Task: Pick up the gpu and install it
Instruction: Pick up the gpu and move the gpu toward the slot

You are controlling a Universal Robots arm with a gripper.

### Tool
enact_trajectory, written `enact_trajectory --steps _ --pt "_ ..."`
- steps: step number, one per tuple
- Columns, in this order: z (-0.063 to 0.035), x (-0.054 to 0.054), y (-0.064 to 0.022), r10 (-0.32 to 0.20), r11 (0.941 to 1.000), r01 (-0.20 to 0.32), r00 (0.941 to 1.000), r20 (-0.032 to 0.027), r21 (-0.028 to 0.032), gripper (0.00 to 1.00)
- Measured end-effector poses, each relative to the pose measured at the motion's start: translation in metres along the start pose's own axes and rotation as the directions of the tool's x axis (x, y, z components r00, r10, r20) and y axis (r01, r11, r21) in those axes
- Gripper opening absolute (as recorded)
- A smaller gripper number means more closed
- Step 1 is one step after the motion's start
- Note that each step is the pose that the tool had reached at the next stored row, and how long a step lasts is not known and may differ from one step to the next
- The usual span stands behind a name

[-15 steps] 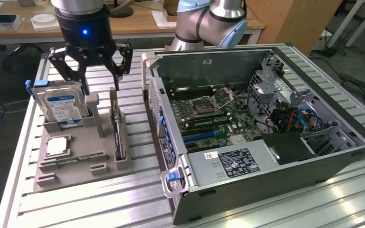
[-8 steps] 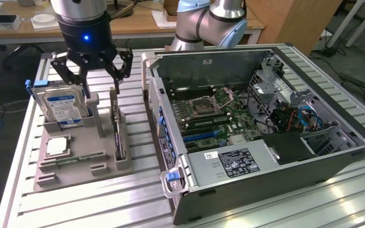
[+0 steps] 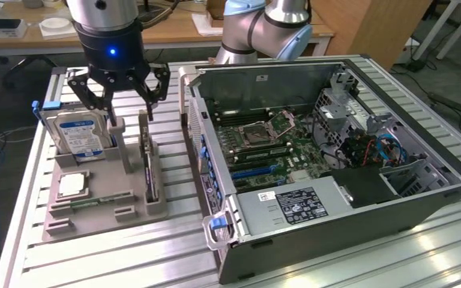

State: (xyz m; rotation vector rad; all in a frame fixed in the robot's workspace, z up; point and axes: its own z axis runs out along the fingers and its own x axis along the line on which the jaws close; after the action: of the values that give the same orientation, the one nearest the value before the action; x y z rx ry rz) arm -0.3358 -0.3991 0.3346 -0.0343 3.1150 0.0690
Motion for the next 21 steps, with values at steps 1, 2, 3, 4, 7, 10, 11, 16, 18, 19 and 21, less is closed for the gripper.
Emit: enact_trajectory --steps 1,2,3,4,7,10,11,16,18,19,21 --pt "0.0005 0.0 0.0 0.0 1.0 0.0 1.0 0.0 0.0 0.65" --pt "0.0012 0.0 -0.0001 0.0 1.0 0.0 1.0 0.0 0.0001 0.65" --pt "0.0021 0.0 -0.0003 0.0 1.0 0.0 1.0 -0.0002 0.0001 0.65" --pt "0.0031 -0.001 -0.0007 0.0 1.0 0.0 1.0 -0.0001 0.0001 0.65" --pt "0.0064 -0.001 -0.0016 0.0 1.0 0.0 1.0 -0.0001 0.0001 0.65" --pt "0.0091 -0.001 -0.0031 0.0 1.0 0.0 1.0 -0.0003 0.0002 0.65" --pt "0.0098 -0.001 -0.0036 0.0 1.0 0.0 1.0 -0.0002 0.0002 0.65" --pt "0.0137 -0.001 -0.006 0.0 1.0 0.0 1.0 0.0 0.0 0.65" --pt "0.0148 -0.002 -0.0064 0.0 1.0 0.0 1.0 -0.0004 0.0002 0.65" --pt "0.0155 -0.003 -0.0066 0.0 1.0 0.0 1.0 -0.0002 0.0002 0.65" --pt "0.017 -0.004 -0.0068 0.0 1.0 0.0 1.0 -0.0001 0.0 0.65"
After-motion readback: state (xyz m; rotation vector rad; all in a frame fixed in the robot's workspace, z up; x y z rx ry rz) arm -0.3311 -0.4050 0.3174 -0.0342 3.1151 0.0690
